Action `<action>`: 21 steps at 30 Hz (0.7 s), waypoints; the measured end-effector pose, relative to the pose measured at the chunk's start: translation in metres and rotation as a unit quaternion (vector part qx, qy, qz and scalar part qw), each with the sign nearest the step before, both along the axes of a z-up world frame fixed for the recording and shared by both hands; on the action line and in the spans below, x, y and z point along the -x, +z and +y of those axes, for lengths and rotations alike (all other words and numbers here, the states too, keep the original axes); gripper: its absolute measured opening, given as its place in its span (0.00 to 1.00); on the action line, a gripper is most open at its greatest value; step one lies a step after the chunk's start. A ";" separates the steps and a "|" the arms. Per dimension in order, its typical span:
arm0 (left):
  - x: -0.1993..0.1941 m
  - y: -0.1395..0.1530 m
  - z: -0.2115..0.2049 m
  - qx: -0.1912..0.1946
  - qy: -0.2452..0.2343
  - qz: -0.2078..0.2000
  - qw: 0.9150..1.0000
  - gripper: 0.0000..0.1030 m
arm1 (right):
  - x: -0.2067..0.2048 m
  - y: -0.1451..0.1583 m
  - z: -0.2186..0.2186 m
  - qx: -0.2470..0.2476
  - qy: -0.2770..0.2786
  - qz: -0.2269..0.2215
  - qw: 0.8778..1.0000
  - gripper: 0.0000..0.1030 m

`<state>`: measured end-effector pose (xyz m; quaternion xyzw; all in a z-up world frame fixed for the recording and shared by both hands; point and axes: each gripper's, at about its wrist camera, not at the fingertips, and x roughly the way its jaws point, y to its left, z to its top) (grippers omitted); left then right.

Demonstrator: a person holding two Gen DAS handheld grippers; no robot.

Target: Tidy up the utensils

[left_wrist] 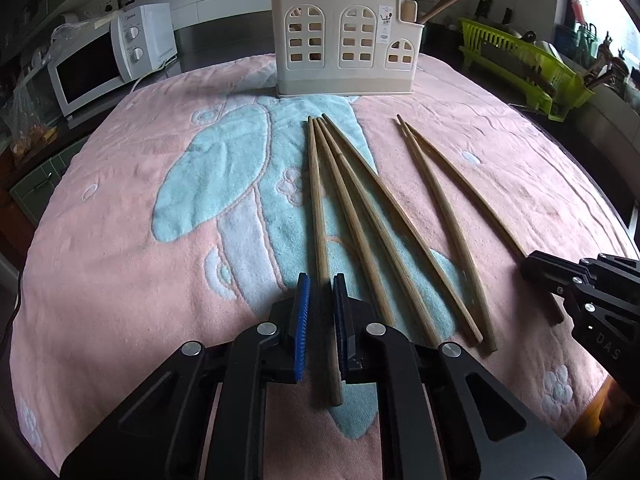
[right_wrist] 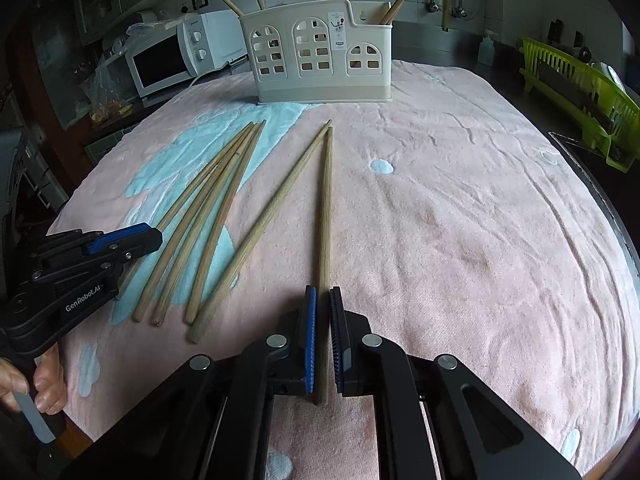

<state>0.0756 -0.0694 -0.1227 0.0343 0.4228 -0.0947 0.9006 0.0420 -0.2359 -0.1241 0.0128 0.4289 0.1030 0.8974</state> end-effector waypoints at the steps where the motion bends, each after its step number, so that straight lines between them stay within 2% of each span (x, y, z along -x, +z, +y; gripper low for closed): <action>1: -0.001 0.000 0.001 0.004 0.001 0.002 1.000 0.07 | 0.000 0.000 0.000 -0.003 0.000 -0.001 1.000 0.07; 8: -0.005 0.009 0.013 0.050 -0.001 0.001 0.999 0.05 | 0.007 0.016 -0.005 -0.008 -0.005 -0.028 1.000 0.06; 19: -0.002 0.067 0.033 0.088 0.006 -0.086 0.992 0.05 | 0.007 0.075 -0.014 -0.016 -0.001 -0.108 0.994 0.06; 21: -0.003 0.074 0.033 0.090 0.002 -0.099 0.991 0.00 | 0.003 0.084 -0.015 -0.013 0.002 -0.120 0.993 0.06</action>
